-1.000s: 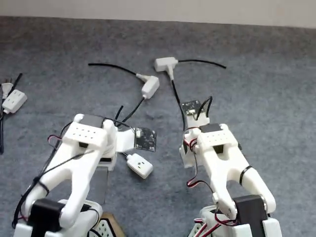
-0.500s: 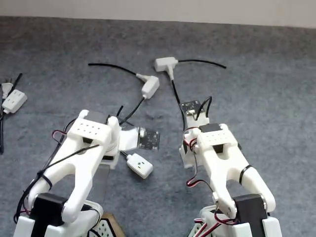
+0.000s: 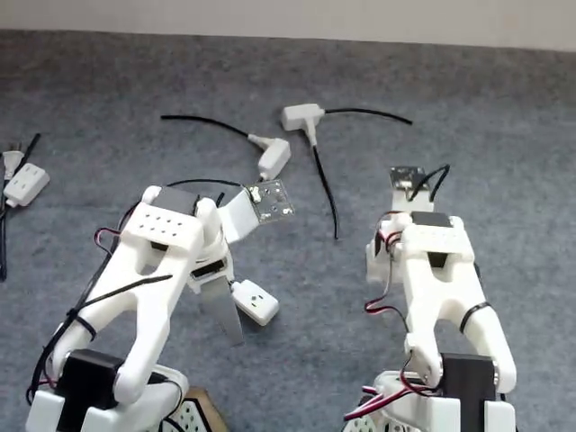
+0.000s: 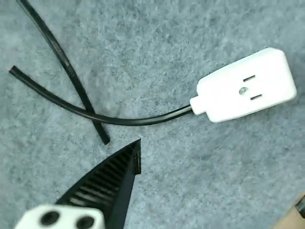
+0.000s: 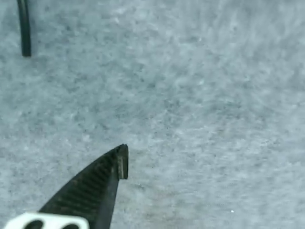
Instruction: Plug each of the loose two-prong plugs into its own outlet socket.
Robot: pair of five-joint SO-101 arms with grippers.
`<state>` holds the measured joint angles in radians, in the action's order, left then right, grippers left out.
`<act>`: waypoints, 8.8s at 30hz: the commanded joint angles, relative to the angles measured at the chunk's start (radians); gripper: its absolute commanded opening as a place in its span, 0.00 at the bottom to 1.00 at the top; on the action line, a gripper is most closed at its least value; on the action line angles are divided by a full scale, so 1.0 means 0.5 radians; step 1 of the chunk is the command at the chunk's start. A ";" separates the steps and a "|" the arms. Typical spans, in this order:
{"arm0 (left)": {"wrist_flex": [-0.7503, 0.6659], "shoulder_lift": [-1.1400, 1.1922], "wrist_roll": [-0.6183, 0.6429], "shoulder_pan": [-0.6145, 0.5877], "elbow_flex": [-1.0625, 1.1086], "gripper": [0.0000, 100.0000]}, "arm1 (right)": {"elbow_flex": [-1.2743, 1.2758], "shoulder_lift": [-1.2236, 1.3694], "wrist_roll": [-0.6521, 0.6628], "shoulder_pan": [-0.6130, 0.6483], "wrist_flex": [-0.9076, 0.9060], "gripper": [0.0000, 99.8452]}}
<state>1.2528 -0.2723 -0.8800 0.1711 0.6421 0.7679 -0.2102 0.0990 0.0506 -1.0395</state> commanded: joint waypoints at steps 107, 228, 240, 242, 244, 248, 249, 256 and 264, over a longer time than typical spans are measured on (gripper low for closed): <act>0.460 -0.493 -0.470 0.456 0.216 0.27 | 0.219 -0.017 0.071 -0.054 0.149 0.59; 0.979 0.130 -0.743 -0.578 -0.612 0.17 | 0.302 -0.017 0.074 0.250 0.063 0.59; -0.037 -0.695 -0.009 -0.582 0.480 0.20 | 0.026 -0.017 -0.028 0.585 -0.293 0.59; -0.270 -0.674 0.138 -0.671 0.554 0.20 | 0.008 -0.035 -0.028 0.618 -0.287 0.59; -0.552 -0.649 0.341 -0.827 0.557 0.20 | -0.023 -0.035 -0.025 0.655 -0.265 0.59; -0.881 -0.560 0.470 -1.063 0.551 0.20 | -0.032 -0.035 -0.015 0.790 -0.143 0.59; -0.881 -0.520 0.457 -1.097 0.548 0.20 | -0.035 -0.035 -0.015 0.833 -0.127 0.59; -0.954 -0.014 0.555 -1.557 0.241 0.20 | -0.287 -0.014 -0.117 0.996 -0.284 0.59; -0.939 0.674 0.552 -1.665 -0.081 0.20 | -0.624 -0.005 -0.258 0.999 -0.391 0.59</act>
<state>0.7925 0.0146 -0.6038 -0.6483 0.6437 0.5286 -0.2117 0.0023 0.5355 -1.2267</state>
